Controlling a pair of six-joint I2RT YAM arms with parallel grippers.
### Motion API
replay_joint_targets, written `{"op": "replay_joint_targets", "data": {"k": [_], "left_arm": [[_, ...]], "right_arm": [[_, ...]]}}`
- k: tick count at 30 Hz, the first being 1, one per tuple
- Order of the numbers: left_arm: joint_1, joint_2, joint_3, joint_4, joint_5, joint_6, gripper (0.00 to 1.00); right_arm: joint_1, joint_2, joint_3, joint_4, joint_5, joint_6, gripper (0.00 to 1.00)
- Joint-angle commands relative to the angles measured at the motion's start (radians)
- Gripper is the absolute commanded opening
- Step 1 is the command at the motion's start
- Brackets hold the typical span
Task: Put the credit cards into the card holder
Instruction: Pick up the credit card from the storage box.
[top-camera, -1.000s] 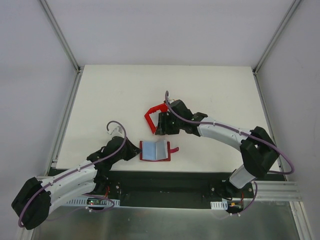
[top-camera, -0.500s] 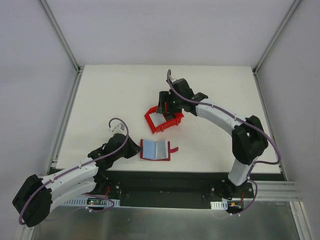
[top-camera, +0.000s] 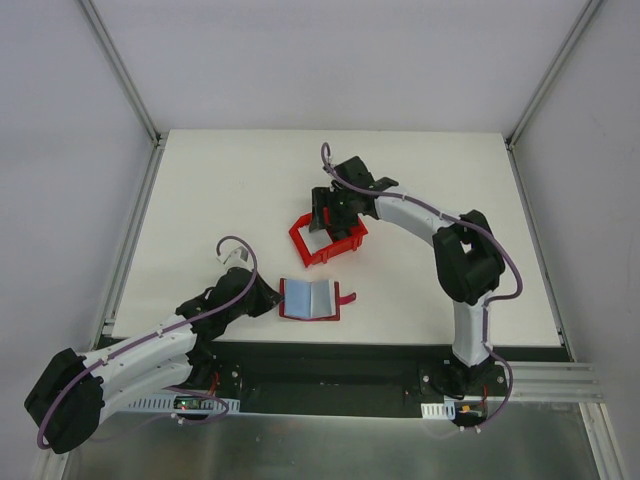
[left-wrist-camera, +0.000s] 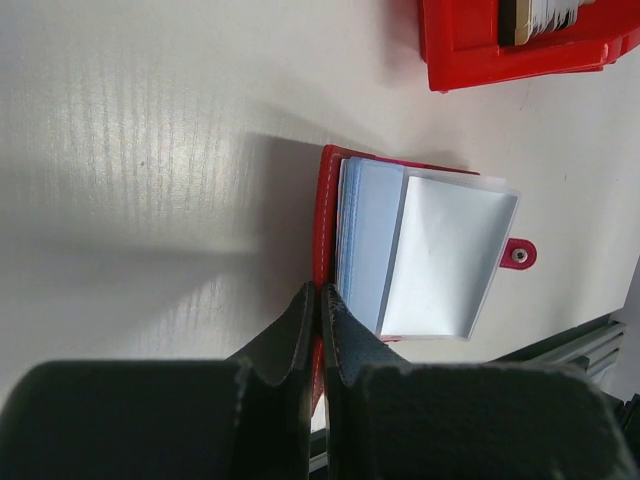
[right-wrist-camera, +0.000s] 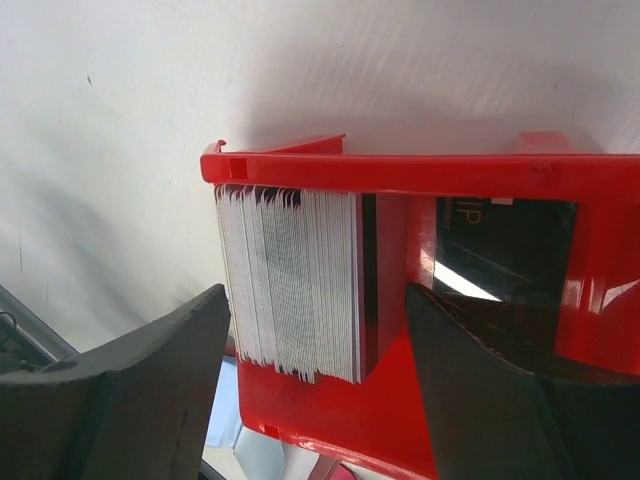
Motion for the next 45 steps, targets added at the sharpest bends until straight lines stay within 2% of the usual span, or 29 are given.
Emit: {"op": "replay_joint_targets", "data": {"k": [1, 12, 18, 27, 45], "left_arm": [[-0.008, 0.006, 0.03, -0.013, -0.026, -0.008, 0.0], [-0.006, 0.011, 0.03, -0.013, -0.027, -0.008, 0.0], [-0.006, 0.015, 0.033, -0.013, -0.024, -0.007, 0.0], [-0.006, 0.015, 0.033, -0.013, -0.021, -0.008, 0.0], [-0.006, 0.035, 0.039, -0.013, -0.018, -0.008, 0.0]], "right_arm": [[-0.009, 0.029, 0.058, -0.022, -0.049, -0.018, 0.73], [-0.011, 0.066, 0.083, -0.032, -0.119, -0.012, 0.7], [-0.015, 0.046, 0.083, -0.025, -0.161, -0.009, 0.54], [-0.018, 0.023, 0.075, -0.022, -0.164, -0.006, 0.38], [-0.026, 0.006, 0.066, -0.019, -0.168, 0.002, 0.29]]}}
